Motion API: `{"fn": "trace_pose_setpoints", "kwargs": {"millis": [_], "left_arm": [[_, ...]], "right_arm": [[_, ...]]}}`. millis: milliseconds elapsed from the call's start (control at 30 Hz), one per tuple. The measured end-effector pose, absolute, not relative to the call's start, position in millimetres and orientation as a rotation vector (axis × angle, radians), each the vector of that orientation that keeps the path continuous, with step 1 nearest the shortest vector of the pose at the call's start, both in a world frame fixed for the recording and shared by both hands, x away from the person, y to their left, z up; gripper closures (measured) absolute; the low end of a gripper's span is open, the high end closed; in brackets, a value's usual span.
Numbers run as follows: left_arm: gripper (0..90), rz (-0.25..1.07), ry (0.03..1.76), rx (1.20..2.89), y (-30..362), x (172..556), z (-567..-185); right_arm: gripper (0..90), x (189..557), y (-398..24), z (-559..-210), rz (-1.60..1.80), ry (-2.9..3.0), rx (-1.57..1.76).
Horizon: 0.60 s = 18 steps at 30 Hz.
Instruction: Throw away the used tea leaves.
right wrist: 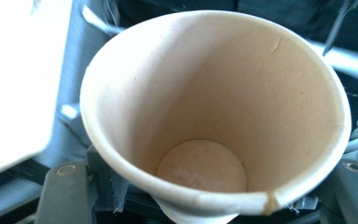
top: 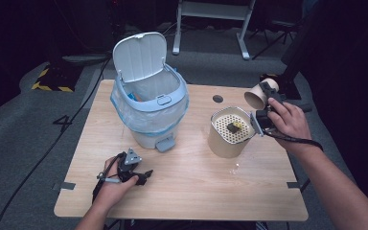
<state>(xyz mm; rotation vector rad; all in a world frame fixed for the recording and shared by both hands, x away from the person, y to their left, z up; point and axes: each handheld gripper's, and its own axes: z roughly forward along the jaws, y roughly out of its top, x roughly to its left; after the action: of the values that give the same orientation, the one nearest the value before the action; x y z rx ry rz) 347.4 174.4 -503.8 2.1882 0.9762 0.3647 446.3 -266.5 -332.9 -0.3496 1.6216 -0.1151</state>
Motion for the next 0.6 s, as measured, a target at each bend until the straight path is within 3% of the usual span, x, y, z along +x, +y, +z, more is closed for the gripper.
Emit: {"fn": "trace_pose_setpoints", "kwargs": {"millis": [467, 600], "left_arm": [[22.9, 0.366, 0.973, 2.190, 178, 353, -504], [22.9, 0.365, 0.977, 2.185, 178, 353, -504]], "right_arm": [[31.5, 456, -310, -311, 1.033, 2.041, 0.497], [31.6, 457, -317, -308, 1.170, 2.101, 0.592]]}}
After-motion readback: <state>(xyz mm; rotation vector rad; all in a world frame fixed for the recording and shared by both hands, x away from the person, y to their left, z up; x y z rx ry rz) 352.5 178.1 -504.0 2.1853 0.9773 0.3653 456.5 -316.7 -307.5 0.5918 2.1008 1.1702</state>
